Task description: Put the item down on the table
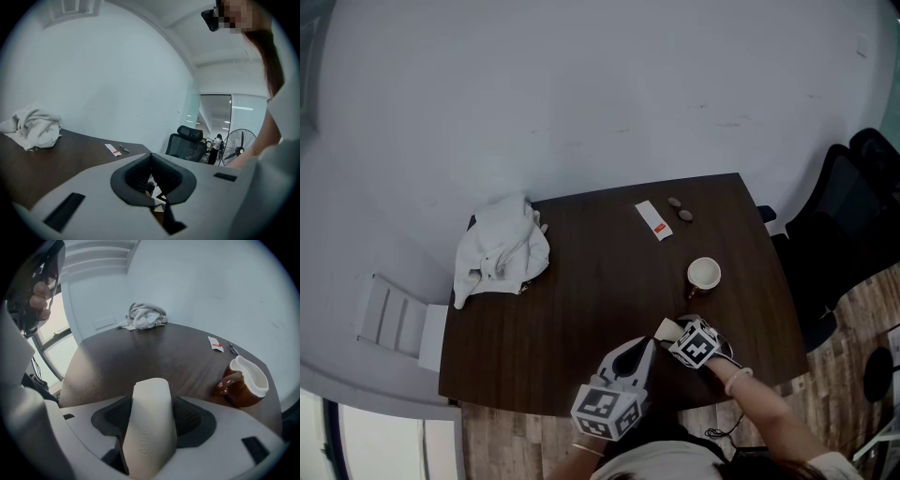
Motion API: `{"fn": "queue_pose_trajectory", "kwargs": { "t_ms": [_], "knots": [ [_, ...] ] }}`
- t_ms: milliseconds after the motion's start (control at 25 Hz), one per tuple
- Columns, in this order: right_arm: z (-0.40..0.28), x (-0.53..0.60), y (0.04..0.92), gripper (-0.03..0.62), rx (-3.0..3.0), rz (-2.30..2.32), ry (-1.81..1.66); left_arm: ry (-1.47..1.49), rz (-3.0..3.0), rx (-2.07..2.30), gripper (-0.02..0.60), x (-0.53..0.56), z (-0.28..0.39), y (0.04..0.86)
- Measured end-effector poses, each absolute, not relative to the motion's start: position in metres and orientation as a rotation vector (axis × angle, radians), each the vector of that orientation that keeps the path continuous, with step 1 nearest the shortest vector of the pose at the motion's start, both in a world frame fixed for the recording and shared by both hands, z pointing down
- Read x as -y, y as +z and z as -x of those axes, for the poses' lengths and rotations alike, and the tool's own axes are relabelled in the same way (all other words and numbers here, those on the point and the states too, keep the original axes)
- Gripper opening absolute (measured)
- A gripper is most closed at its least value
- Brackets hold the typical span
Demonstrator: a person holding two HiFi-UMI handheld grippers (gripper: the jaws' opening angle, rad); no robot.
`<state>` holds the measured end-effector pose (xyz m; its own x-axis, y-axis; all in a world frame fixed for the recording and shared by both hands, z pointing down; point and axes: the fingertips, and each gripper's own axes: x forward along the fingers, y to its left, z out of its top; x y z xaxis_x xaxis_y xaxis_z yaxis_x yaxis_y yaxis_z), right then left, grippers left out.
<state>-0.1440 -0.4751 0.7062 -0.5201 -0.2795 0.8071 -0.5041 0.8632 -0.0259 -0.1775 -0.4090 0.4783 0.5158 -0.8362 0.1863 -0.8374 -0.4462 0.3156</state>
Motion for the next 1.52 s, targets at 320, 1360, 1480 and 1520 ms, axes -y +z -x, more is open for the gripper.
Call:
{"fn": "queue_pose_trajectory", "kwargs": {
  "t_ms": [320,1360,1480,1520],
  "knots": [
    [0.143,0.475,0.695,0.273,2.204,-0.634,0.289,0.009,-2.395,1.405,0.018,0.408,0.179,0.478],
    [0.112,0.435,0.577,0.133,2.486,-0.902,0.233,0.039,-2.431,1.537,0.017,0.375,0.164,0.456],
    [0.109,0.426,0.565,0.114,2.515,-0.915,0.223,0.017,-2.415,1.565,0.017,0.370,0.166,0.451],
    [0.108,0.423,0.561,0.112,2.525,-0.920,0.219,0.013,-2.409,1.575,0.017,0.368,0.167,0.449]
  ]
}}
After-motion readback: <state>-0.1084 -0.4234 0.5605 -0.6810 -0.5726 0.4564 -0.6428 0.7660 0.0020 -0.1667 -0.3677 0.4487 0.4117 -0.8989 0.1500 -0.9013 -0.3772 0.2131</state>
